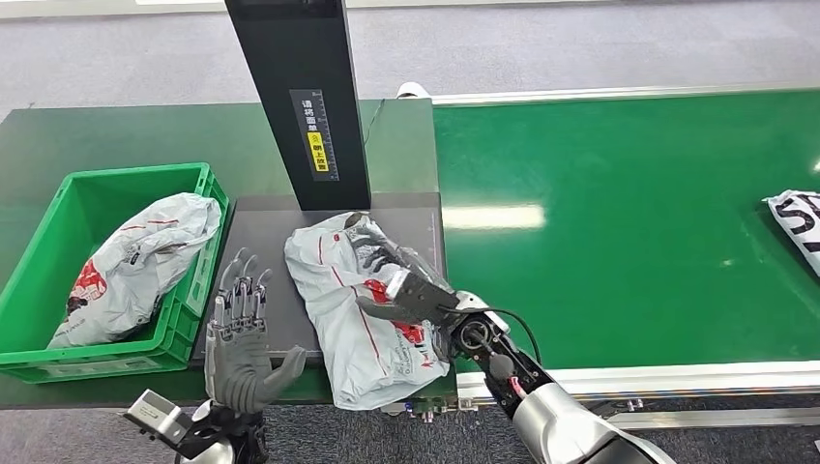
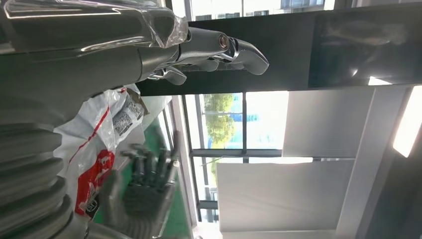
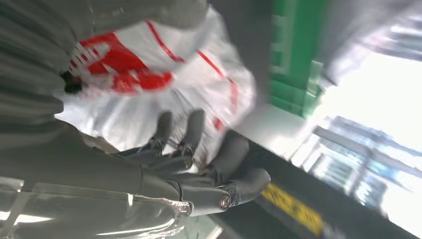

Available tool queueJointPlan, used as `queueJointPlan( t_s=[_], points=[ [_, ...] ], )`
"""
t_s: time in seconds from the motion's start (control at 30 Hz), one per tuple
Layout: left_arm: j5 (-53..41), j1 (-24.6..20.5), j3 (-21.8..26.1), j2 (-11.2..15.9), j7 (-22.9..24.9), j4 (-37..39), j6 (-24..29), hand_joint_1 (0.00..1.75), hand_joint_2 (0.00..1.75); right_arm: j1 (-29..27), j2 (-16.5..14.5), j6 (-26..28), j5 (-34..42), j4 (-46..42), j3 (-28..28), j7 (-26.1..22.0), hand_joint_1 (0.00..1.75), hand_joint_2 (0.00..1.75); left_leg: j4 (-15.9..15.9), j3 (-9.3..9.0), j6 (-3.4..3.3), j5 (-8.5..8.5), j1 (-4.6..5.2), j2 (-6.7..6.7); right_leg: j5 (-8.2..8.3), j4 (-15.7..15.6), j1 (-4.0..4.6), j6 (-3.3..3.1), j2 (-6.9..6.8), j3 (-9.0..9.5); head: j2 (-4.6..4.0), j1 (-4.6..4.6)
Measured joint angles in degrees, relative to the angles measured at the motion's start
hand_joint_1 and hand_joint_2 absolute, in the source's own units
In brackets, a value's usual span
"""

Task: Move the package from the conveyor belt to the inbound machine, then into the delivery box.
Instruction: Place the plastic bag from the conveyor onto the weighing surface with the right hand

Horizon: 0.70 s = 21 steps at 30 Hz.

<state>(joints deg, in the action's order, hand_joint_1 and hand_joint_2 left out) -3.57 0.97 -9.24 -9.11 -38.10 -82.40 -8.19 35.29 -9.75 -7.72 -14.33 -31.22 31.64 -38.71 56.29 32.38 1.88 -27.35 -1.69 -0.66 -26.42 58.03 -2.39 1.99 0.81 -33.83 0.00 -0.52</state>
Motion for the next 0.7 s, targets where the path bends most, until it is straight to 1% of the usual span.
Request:
queueJointPlan(
  t_s=[0.2, 0.33, 0.4, 0.5, 0.53, 0.57, 0.7],
  points=[
    [0.49, -0.19, -0.03, 0.03, 0.17, 1.13, 0.00, 0.00, 1.75, -2.00, 0.81, -2.81, 7.60, -6.86, -3.35, -1.08, 0.00, 1.75, 0.00, -0.01, 0.00, 0.00, 0.00, 0.00, 0.00, 0.00, 0.00, 0.00, 0.00, 0.00, 0.00, 0.01],
    [-0.84, -0.20, -0.03, 0.10, 1.55, 1.81, 1.31, 0.00, 1.75, -3.86, 1.63, -4.77, 10.30, -12.21, -4.54, -1.17, 0.00, 1.75, 0.00, 0.00, 0.00, 0.00, 0.00, -0.01, 0.00, 0.00, 0.00, 0.00, 0.01, -0.01, 0.00, 0.01],
    [-5.00, -0.20, -0.11, 0.29, 4.10, 2.27, 4.88, 0.00, 1.75, -4.88, 2.08, -4.32, 10.55, -14.88, -5.13, -1.30, 0.00, 1.75, 0.00, 0.00, 0.00, -0.01, 0.00, -0.01, 0.00, -0.01, 0.00, 0.00, 0.00, -0.01, 0.00, 0.00],
    [-17.32, -0.17, -0.71, 0.84, 9.41, 2.94, 14.68, 0.00, 1.75, -6.86, 2.90, -2.45, 9.81, -19.57, -6.03, -1.33, 0.00, 1.75, 0.00, 0.00, 0.00, -0.01, 0.00, -0.01, 0.00, -0.01, 0.00, 0.00, 0.00, -0.01, 0.00, 0.01],
    [-20.18, -0.16, -0.91, 1.02, 10.46, 3.12, 16.94, 0.00, 1.75, -7.50, 3.18, -2.06, 9.60, -21.03, -6.28, -1.33, 0.00, 1.75, 0.00, 0.00, 0.00, -0.01, 0.00, -0.02, 0.00, -0.01, 0.00, 0.00, 0.00, -0.01, 0.00, 0.01],
    [-21.63, -0.16, -1.05, 1.16, 10.96, 3.26, 18.05, 0.00, 1.75, -8.03, 3.43, -1.88, 9.45, -22.26, -6.48, -1.33, 0.00, 1.75, 0.00, 0.00, 0.00, -0.01, 0.00, -0.03, 0.00, -0.01, 0.00, 0.00, 0.00, -0.01, 0.00, 0.01],
    [-24.03, -0.21, -1.38, 1.61, 12.75, 3.49, 19.24, 0.00, 1.75, -9.53, 4.22, -1.83, 9.25, -25.69, -6.86, -1.33, 0.00, 1.75, 0.00, -0.01, 0.00, -0.01, 0.00, -0.01, 0.00, -0.01, 0.00, 0.00, 0.00, -0.01, 0.00, 0.01]
  ],
)
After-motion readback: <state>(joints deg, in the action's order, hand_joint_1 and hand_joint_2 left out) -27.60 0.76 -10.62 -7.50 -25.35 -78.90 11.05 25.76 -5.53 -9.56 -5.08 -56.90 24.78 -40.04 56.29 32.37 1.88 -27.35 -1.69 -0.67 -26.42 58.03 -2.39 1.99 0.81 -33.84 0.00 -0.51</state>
